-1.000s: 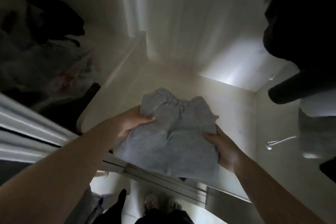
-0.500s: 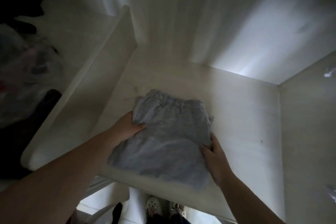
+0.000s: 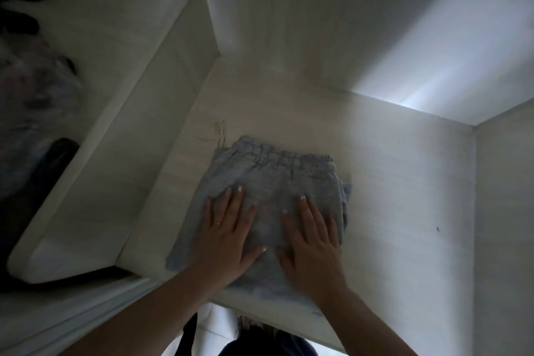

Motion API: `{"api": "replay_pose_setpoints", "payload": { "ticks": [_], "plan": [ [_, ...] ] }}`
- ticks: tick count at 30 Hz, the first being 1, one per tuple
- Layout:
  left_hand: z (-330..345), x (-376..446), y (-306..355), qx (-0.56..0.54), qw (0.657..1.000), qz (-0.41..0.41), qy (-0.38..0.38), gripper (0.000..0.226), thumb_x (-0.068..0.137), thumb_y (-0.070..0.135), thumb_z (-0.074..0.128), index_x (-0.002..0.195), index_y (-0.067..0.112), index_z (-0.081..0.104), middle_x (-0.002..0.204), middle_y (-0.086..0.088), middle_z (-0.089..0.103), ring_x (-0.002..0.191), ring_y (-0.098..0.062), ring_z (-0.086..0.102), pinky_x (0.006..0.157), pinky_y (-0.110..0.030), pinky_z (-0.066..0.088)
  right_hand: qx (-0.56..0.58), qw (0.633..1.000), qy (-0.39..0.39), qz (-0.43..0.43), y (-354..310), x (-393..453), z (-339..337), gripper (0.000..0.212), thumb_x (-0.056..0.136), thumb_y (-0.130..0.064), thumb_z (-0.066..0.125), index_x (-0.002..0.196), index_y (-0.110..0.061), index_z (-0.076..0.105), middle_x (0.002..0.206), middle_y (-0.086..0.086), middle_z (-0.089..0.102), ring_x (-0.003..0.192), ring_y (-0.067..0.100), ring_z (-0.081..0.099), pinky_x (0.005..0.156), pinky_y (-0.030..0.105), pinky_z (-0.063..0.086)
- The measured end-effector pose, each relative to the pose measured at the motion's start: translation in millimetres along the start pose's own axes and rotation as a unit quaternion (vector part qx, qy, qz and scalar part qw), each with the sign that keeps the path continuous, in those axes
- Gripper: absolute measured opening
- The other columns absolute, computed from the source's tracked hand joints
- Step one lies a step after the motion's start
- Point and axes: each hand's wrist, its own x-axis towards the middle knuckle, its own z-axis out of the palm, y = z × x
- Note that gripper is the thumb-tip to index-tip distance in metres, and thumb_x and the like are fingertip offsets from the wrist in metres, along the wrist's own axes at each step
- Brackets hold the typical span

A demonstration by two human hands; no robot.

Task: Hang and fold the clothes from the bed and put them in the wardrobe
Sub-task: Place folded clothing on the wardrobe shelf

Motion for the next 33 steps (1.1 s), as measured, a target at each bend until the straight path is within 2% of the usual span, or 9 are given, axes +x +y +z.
{"api": "replay_pose_setpoints", "payload": {
  "ticks": [3, 6, 9, 17, 27, 33],
  "plan": [
    [3, 9, -12, 0.006, 1.000, -0.021, -0.013, 0.075, 0.092, 0.066, 0.024, 0.148, 0.016, 0.025, 0.157, -0.021, 0.017, 0.146, -0.037, 0.013, 0.112, -0.062, 0.013, -0.038, 0.998, -0.042, 0.033, 4, 16, 9, 0.070, 0.084, -0.059, 0.043, 0.143, -0.022, 0.039, 0.153, 0.017, 0.028, 0.141, 0.031, 0.023, 0.111, 0.055, 0.016],
    [4, 24, -22, 0.005, 0.999, -0.040, -0.007, 0.076, 0.093, 0.067, 0.019, 0.151, 0.018, 0.022, 0.159, -0.019, 0.014, 0.147, -0.036, 0.010, 0.113, -0.062, 0.009, -0.043, 0.997, -0.057, 0.043, 3, 37, 15, 0.070, 0.086, -0.063, 0.038, 0.145, -0.024, 0.039, 0.155, 0.014, 0.025, 0.143, 0.029, 0.019, 0.112, 0.054, 0.013],
    [3, 45, -38, 0.012, 0.998, -0.065, 0.004, 0.076, 0.093, 0.067, 0.018, 0.150, 0.018, 0.026, 0.159, -0.017, 0.014, 0.147, -0.034, 0.009, 0.114, -0.061, 0.009, -0.037, 0.997, -0.051, 0.045, 2, 65, 20, 0.069, 0.087, -0.063, 0.036, 0.144, -0.024, 0.040, 0.155, 0.012, 0.026, 0.144, 0.027, 0.018, 0.113, 0.054, 0.013],
    [-4, 97, -74, 0.034, 0.995, -0.091, 0.010, 0.076, 0.093, 0.069, 0.011, 0.152, 0.021, 0.020, 0.160, -0.013, 0.013, 0.148, -0.031, 0.009, 0.114, -0.059, 0.008, -0.050, 0.998, -0.027, 0.039, 6, 135, 30, 0.068, 0.088, -0.064, 0.030, 0.143, -0.026, 0.039, 0.155, 0.011, 0.028, 0.143, 0.025, 0.020, 0.111, 0.054, 0.014],
    [-13, 155, -113, 0.036, 0.996, -0.073, 0.034, 0.075, 0.093, 0.068, 0.015, 0.149, 0.021, 0.030, 0.157, -0.014, 0.022, 0.146, -0.033, 0.019, 0.113, -0.061, 0.015, -0.077, 0.996, -0.009, 0.044, 10, 203, 33, 0.067, 0.086, -0.064, 0.032, 0.140, -0.026, 0.044, 0.153, 0.010, 0.033, 0.141, 0.025, 0.023, 0.109, 0.054, 0.014],
    [-15, 177, -125, 0.032, 0.997, -0.065, 0.040, 0.075, 0.093, 0.068, 0.015, 0.150, 0.021, 0.029, 0.158, -0.013, 0.021, 0.146, -0.031, 0.018, 0.112, -0.061, 0.017, -0.075, 0.996, 0.002, 0.048, 14, 222, 32, 0.067, 0.089, -0.064, 0.028, 0.142, -0.026, 0.040, 0.154, 0.010, 0.030, 0.142, 0.025, 0.024, 0.109, 0.054, 0.013]
  ]
}}
